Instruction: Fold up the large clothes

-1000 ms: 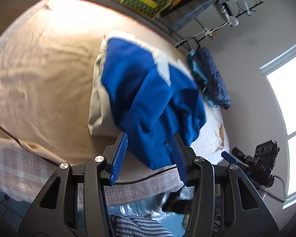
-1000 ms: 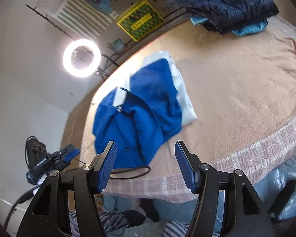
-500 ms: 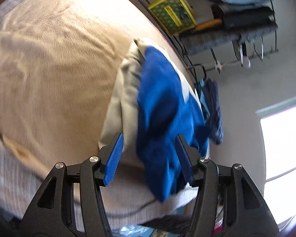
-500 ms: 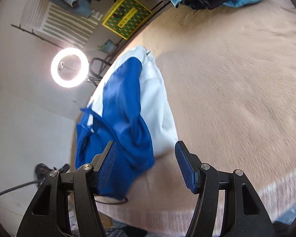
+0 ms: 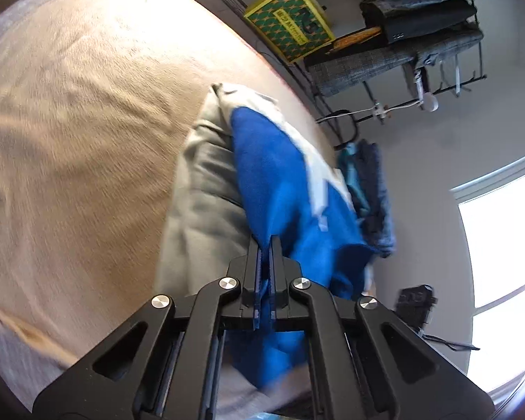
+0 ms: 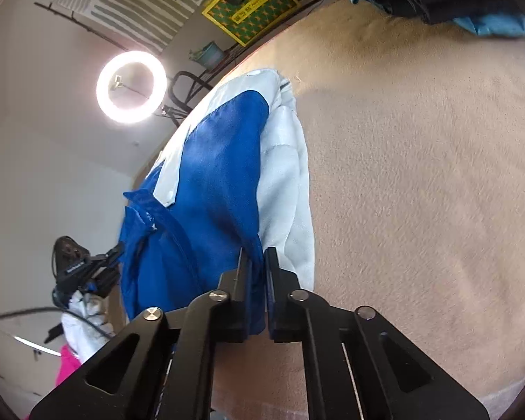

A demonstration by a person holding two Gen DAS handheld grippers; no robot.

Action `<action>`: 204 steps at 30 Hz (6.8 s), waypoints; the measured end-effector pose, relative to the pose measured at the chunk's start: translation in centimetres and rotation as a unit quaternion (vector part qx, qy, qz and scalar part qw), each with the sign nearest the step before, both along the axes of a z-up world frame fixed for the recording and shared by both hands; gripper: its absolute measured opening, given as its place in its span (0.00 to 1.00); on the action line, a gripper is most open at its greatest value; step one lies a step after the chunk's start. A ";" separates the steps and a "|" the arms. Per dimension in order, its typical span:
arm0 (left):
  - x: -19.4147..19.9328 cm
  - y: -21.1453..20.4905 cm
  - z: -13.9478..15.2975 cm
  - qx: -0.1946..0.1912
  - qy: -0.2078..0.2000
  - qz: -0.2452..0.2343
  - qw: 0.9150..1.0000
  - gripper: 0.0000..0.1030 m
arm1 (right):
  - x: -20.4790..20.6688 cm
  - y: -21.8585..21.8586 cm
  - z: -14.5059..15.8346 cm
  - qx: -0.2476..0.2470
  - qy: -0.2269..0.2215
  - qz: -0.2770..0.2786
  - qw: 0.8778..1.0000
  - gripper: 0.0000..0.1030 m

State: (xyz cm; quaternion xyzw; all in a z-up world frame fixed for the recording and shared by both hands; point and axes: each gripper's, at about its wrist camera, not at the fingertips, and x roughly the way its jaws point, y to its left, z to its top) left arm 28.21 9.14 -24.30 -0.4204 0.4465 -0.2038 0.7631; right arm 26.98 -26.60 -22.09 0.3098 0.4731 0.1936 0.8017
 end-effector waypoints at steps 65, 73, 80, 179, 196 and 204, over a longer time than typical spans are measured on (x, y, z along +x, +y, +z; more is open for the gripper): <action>8.8 -5.8 9.5 0.234 -0.112 -0.073 0.963 0.18 | 8.0 8.8 7.5 -0.182 -0.156 0.093 0.966 0.45; 12.1 -7.2 -1.2 0.255 -0.065 -0.108 0.959 0.18 | 12.3 10.5 3.6 -0.215 -0.118 0.132 0.960 0.45; 12.2 -5.4 -2.9 0.195 -0.064 -0.109 0.973 0.18 | 12.5 11.1 -0.2 -0.278 -0.106 0.153 0.942 0.43; 10.3 1.9 -8.2 -0.060 0.064 -0.078 0.993 0.63 | 8.4 1.0 -4.7 0.101 0.019 0.120 0.987 0.57; 10.3 1.7 -8.2 -0.063 0.083 -0.094 0.990 0.72 | 7.8 0.4 -4.5 0.098 0.028 0.151 0.983 0.63; 10.6 0.3 -7.0 -0.025 0.071 -0.071 0.995 0.50 | 8.4 3.2 -5.0 0.108 0.030 0.142 0.983 0.38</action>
